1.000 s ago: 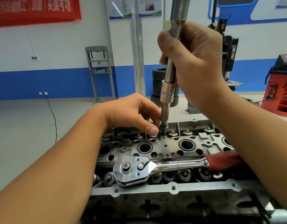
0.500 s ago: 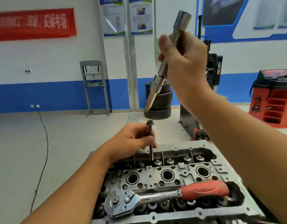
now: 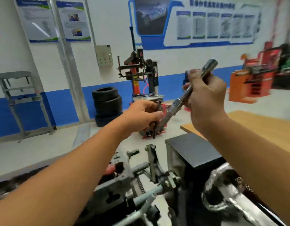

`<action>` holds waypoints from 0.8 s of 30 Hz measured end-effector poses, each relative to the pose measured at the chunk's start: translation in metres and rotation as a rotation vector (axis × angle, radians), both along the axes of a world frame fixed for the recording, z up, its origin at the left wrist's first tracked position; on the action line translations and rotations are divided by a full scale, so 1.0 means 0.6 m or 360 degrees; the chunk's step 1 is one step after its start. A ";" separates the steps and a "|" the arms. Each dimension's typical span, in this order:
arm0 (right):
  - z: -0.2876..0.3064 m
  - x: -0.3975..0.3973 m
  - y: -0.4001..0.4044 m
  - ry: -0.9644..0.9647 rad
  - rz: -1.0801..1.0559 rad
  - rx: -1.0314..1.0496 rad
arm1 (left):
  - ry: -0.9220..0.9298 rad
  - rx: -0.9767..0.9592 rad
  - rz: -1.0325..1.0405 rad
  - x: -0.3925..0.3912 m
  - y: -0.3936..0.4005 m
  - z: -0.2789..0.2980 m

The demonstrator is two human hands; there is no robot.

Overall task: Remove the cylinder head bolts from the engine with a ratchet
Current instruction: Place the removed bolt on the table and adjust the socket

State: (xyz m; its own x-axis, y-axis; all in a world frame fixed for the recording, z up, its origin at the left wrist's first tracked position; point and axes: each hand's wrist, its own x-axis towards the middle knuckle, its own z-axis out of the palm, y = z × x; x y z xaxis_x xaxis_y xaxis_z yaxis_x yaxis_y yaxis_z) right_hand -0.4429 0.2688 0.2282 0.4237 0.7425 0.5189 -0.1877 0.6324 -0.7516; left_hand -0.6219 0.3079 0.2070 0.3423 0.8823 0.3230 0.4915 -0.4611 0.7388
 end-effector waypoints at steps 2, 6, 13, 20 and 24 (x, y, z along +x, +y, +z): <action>-0.026 0.099 -0.026 0.0052 -0.0171 -0.0107 | 0.0069 -0.0037 -0.0106 0.133 0.000 -0.023; -0.087 0.325 -0.105 0.0134 -0.0474 -0.0461 | 0.0269 -0.0109 -0.0314 0.391 -0.039 -0.103; -0.189 0.654 -0.298 0.0517 -0.0985 -0.0968 | 0.0479 -0.0379 -0.0630 0.720 -0.156 -0.238; -0.300 0.779 -0.396 0.0750 -0.1163 -0.1270 | 0.0617 -0.0474 -0.0393 0.849 -0.158 -0.332; -0.349 0.799 -0.409 0.0851 -0.1158 -0.1356 | 0.0417 -0.0488 -0.0310 0.866 -0.170 -0.361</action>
State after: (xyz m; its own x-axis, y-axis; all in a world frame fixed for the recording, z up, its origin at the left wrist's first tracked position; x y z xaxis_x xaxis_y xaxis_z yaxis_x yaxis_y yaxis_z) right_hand 0.0368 0.0236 0.0189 0.8880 0.2620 -0.3779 -0.4071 0.0659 -0.9110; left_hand -0.1020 0.2059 -0.0098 0.5473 0.8346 -0.0630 0.6057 -0.3430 0.7180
